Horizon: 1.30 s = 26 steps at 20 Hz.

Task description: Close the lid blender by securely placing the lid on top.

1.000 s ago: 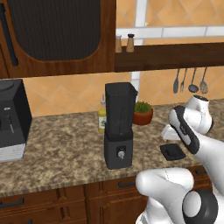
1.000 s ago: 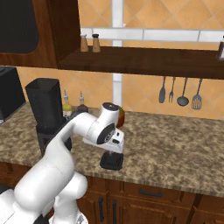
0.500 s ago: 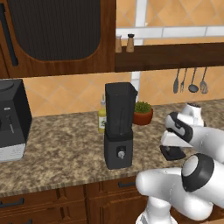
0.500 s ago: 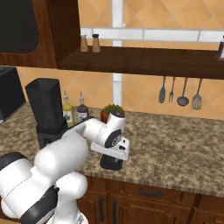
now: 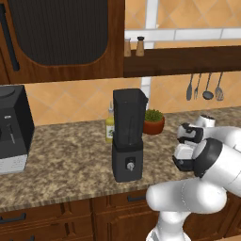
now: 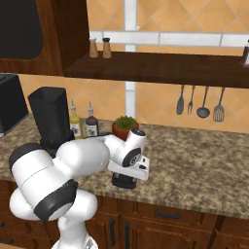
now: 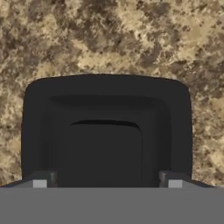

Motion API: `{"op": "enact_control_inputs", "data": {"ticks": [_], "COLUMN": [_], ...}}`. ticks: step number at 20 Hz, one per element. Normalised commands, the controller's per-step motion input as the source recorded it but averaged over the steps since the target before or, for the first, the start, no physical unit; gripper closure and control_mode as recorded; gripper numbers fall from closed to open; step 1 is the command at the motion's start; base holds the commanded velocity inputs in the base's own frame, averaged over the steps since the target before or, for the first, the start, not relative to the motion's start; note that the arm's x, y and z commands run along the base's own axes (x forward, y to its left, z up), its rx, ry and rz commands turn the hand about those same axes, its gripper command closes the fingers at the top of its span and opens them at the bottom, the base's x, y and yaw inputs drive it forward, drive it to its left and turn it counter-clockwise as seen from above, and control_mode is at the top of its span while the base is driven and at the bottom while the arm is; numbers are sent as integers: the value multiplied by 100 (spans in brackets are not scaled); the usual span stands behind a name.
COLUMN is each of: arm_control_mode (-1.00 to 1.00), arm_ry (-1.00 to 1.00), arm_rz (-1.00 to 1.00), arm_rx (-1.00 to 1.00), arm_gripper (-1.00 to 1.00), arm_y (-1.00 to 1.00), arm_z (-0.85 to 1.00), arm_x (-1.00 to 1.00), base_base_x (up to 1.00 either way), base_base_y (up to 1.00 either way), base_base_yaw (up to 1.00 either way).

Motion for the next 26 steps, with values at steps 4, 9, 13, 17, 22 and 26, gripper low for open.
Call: {"op": "enact_control_inputs", "data": {"ticks": [4,9,13,17,22,26], "arm_control_mode": [-100,-100,-100,-100,-100,-100], "arm_ry": [0,0,0,0,0,-8], "arm_rz": [0,0,0,0,0,6], "arm_rx": [0,0,0,0,1,5], "arm_gripper": [-100,-100,-100,100,100,100], "arm_y": [18,32,77,62,11,-8], "arm_z": [-30,-32,-58,-70,-35,-3], "arm_x": [13,5,0,-1,-13,-14], "base_base_x": [0,0,0,0,0,0], "base_base_y": [0,0,0,0,0,0], "base_base_yaw": [0,0,0,0,0,0]}}
